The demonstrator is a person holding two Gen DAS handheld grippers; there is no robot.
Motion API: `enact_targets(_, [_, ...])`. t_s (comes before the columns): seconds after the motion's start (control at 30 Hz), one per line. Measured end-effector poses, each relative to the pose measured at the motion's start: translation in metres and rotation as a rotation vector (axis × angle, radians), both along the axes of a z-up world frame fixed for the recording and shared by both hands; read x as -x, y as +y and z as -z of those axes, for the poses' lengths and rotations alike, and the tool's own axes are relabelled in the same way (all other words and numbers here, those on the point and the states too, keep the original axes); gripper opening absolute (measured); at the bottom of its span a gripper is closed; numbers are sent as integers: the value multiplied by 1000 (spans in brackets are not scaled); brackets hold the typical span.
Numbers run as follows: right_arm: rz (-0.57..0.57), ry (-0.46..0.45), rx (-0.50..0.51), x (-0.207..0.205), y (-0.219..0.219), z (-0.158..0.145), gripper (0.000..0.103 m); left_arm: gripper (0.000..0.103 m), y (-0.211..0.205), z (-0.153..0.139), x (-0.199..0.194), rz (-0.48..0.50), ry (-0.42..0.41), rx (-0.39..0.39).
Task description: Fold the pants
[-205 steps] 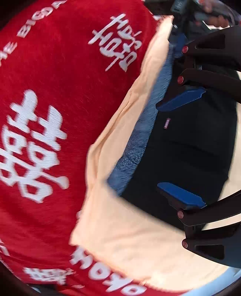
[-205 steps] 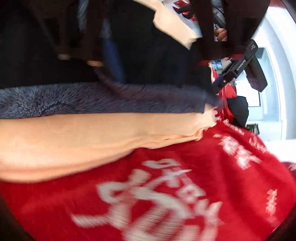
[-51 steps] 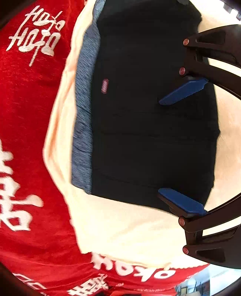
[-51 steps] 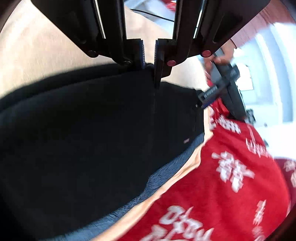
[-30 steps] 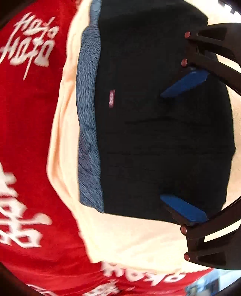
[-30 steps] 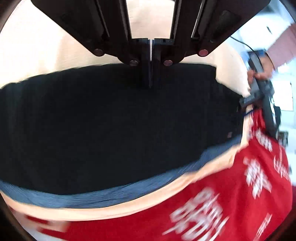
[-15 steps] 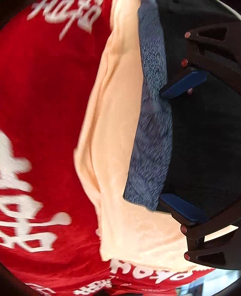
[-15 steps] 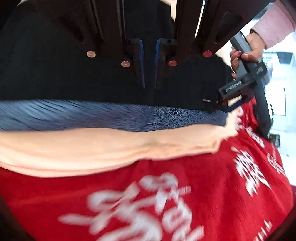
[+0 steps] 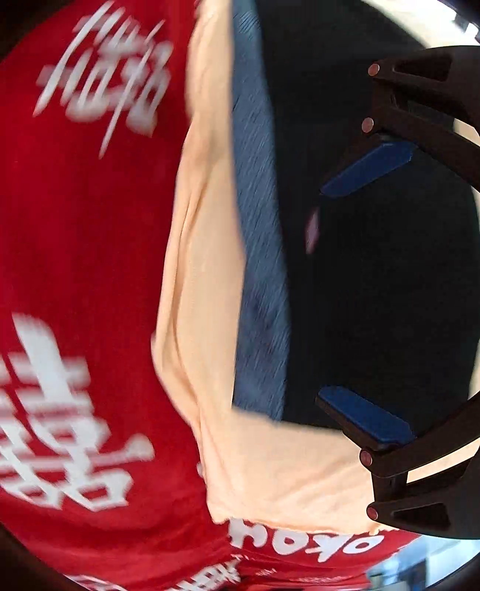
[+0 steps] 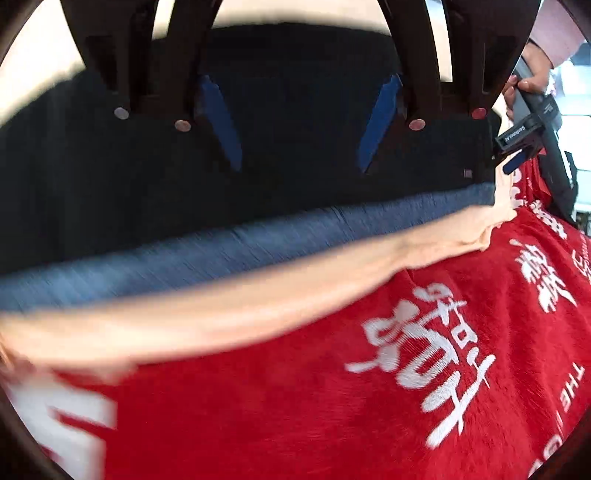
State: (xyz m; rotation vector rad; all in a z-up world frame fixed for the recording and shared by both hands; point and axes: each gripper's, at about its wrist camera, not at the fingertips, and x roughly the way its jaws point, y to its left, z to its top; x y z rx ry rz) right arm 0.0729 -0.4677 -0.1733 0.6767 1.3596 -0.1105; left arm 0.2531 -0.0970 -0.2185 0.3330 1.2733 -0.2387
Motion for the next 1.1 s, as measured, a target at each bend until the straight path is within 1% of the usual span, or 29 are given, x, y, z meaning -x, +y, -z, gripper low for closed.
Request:
enact_targets(0.1, [93, 38, -44, 52, -30, -3, 70, 103, -43, -6, 26, 51, 23, 29])
enact_targets(0.13, [121, 34, -61, 61, -28, -2, 70, 103, -64, -9, 38, 77, 27, 47])
enact_targets(0.17, [156, 35, -77, 75, -34, -3, 70, 103, -75, -9, 46, 96, 26, 58])
enact_targets(0.2, [182, 48, -67, 83, -34, -2, 70, 103, -95, -11, 55, 119, 25, 67])
enact_targets(0.27, [235, 45, -55, 104, -55, -7, 70, 103, -145, -17, 77, 155, 33, 84])
enact_targets(0.33, [294, 36, -27, 124, -91, -14, 70, 103, -189, -15, 90, 161, 62, 115])
enact_targets(0.37, [319, 35, -8, 131, -104, -16, 68, 103, -204, -15, 94, 160, 69, 125])
enact_targets(0.4, [344, 33, 17, 142, -123, -21, 50, 103, -224, -17, 101, 159, 73, 133])
enact_targets(0.47, [401, 40, 60, 154, -153, -24, 19, 103, -255, -14, 107, 155, 85, 147])
enact_targets(0.53, [456, 37, 100, 162, -183, -25, 19, 103, -283, -11, 115, 155, 102, 156])
enact_targets(0.57, [466, 35, 113, 158, -189, -24, 19, 103, -287, -3, 110, 160, 104, 153])
enact_targets(0.6, [474, 30, 130, 157, -203, -24, 19, 103, -299, -3, 117, 168, 102, 143])
enact_targets(0.63, [476, 27, 140, 152, -209, -22, 19, 103, -311, 2, 121, 179, 95, 118])
enact_targets(0.7, [465, 19, 176, 144, -234, -20, 19, 103, -322, 12, 124, 162, 101, 82])
enact_targets(0.73, [444, 28, 203, 140, -250, -17, 19, 103, -327, 18, 125, 157, 112, 66])
enact_targets(0.77, [423, 44, 218, 134, -256, -10, 19, 103, -329, 22, 126, 150, 115, 53])
enact_targets(0.8, [407, 61, 219, 129, -262, -2, 19, 103, -330, 24, 127, 143, 112, 46])
enact_targets(0.83, [394, 76, 194, 125, -269, 11, 19, 103, -330, 25, 128, 131, 104, 49])
enact_targets(0.87, [387, 70, 186, 121, -269, 16, 18, 103, -331, 25, 128, 121, 103, 49])
enact_targets(0.97, [304, 56, 299, 108, -253, 5, 18, 103, -334, 24, 129, 100, 102, 32])
enact_targets(1.0, [288, 51, 317, 107, -249, 2, 20, 103, -335, 24, 129, 97, 101, 27])
enact_targets(1.07, [288, 58, 298, 110, -247, 1, 22, 103, -338, 24, 129, 93, 99, 14])
enact_targets(1.1, [316, 65, 269, 118, -248, 2, 22, 103, -340, 23, 130, 93, 98, 9])
